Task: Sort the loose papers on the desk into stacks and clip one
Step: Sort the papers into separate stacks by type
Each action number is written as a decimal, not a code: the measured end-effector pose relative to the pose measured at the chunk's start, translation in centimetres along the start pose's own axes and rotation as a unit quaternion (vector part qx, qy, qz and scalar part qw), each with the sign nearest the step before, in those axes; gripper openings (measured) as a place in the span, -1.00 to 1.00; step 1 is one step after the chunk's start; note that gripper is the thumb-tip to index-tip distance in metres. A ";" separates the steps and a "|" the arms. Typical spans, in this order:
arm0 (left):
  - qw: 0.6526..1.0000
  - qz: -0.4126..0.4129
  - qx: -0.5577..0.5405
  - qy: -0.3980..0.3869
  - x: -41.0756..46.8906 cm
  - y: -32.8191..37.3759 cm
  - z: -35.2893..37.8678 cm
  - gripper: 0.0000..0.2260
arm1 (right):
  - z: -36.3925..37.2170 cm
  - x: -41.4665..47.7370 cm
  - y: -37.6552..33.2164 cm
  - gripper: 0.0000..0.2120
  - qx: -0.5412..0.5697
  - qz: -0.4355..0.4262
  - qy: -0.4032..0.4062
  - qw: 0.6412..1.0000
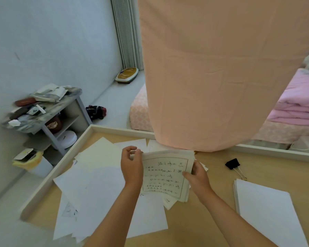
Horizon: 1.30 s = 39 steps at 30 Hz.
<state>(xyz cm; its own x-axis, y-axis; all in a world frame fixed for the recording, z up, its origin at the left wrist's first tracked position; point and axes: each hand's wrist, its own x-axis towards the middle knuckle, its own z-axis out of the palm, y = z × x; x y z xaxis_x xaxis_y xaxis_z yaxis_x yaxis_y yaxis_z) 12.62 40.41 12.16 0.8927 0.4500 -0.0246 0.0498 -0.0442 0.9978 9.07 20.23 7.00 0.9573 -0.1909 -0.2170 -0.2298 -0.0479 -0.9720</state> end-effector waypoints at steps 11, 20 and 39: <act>0.990 0.018 -0.004 -0.140 0.8 -3.3 -1.6 -0.55 | 2.6 0.2 -0.4 -0.53 -0.015 0.018 0.017 1.000; 0.970 -0.024 0.060 -0.234 1.8 -8.3 -2.3 -0.66 | 4.3 0.4 1.3 -0.48 -0.015 0.047 0.068 0.997; 0.774 0.164 0.435 -0.429 10.5 -1.4 -4.0 -0.93 | -0.7 -1.3 -4.4 -0.78 -0.101 0.033 0.125 0.986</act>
<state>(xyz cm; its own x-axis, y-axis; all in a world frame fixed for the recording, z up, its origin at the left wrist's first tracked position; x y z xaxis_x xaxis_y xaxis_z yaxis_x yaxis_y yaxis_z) 20.08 48.80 10.71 0.8712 -0.4557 -0.1823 -0.2941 -0.7820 0.5495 8.76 20.02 11.62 0.8715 -0.4353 -0.2258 -0.3448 -0.2163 -0.9134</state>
